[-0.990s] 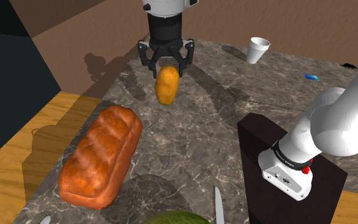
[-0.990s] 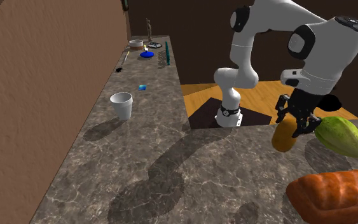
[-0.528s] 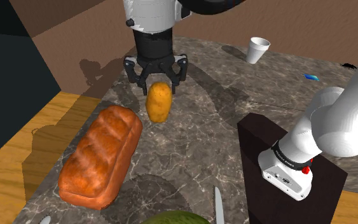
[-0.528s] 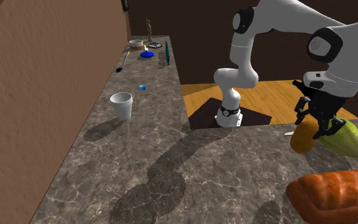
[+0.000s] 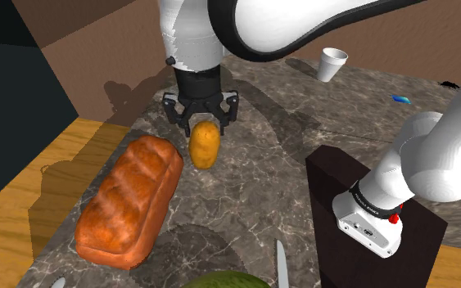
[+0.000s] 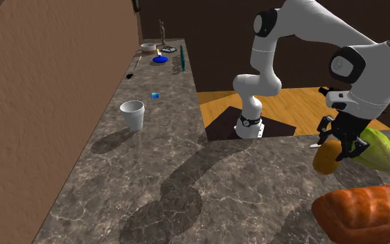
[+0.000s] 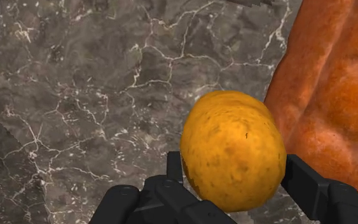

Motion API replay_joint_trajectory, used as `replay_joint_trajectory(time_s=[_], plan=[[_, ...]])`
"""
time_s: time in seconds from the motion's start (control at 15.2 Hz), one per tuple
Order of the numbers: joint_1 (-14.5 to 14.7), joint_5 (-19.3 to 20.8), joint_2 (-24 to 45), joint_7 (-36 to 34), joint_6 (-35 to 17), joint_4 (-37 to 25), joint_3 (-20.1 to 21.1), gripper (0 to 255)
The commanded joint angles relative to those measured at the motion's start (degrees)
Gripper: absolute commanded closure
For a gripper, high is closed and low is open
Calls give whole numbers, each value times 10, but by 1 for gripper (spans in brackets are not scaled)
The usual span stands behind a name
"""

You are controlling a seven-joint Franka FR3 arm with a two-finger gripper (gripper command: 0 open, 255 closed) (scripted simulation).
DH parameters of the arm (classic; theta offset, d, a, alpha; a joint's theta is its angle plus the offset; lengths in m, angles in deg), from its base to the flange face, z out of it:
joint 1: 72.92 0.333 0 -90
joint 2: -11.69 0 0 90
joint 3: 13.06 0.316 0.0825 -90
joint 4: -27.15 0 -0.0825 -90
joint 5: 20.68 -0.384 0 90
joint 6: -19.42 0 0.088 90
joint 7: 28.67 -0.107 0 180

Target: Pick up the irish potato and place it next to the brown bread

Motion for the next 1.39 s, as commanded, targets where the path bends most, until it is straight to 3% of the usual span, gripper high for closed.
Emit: replay_joint_trajectory(time_s=[0.0,1.32], plan=[[0,1,3,-1,-14,11,0,255],[4,33,61,-27,-162,108,2,255]])
